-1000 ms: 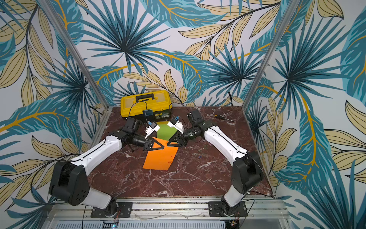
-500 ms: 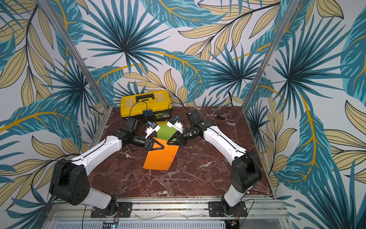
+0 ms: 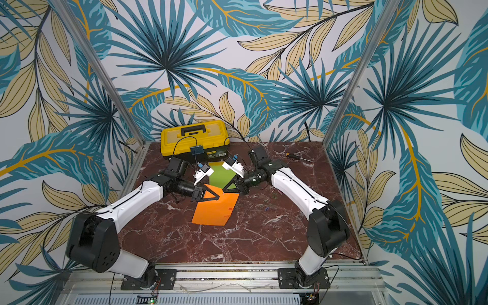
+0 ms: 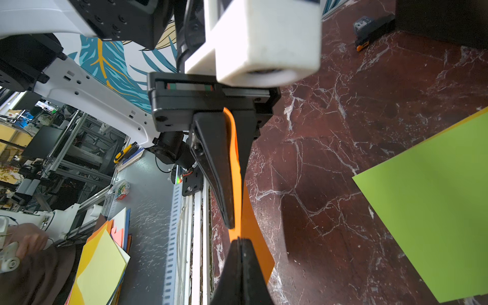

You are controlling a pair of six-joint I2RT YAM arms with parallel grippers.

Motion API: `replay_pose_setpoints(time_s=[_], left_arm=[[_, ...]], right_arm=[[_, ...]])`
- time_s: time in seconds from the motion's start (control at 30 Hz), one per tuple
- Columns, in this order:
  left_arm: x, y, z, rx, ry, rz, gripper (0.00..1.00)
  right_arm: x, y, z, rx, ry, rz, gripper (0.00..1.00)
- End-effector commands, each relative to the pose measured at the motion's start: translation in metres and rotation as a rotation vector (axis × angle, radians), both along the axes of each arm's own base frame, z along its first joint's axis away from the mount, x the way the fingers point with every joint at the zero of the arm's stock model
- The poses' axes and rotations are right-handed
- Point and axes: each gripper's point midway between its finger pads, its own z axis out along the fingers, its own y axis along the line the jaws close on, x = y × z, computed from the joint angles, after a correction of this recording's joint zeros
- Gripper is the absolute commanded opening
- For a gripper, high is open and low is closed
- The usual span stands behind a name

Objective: Unclip the paperclips from the documents
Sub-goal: Remove the paper clip from the document.

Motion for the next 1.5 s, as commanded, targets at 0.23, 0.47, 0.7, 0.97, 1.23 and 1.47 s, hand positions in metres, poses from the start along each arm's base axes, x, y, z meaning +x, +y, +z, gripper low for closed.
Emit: replay_pose_setpoints(time_s=[0.23,0.47,0.7,0.97,1.23,1.47], left_arm=[[-0.006,0.0,-0.007,0.0,0.006,-0.016,0.0],[-0.007,0.001,-0.01,0.004,0.01,-0.016,0.0],[-0.008,0.0,-0.012,0.006,0.017,-0.017,0.0],[-0.009,0.0,-0.016,0.011,0.025,-0.021,0.0],[-0.01,-0.001,-0.018,0.012,0.031,-0.025,0.0],[-0.01,-0.001,-0.02,0.013,0.039,-0.027,0.0]], right_arm=[[0.004,0.002,-0.001,0.002,0.027,-0.003,0.01],[0.009,0.0,-0.001,0.0,0.028,-0.024,0.01],[0.012,-0.001,0.0,0.003,0.027,-0.038,0.01],[0.017,-0.003,0.001,0.007,0.026,-0.055,0.02],[0.019,-0.004,0.001,0.011,0.023,-0.068,0.02],[0.022,-0.005,0.003,0.018,0.021,-0.075,0.02]])
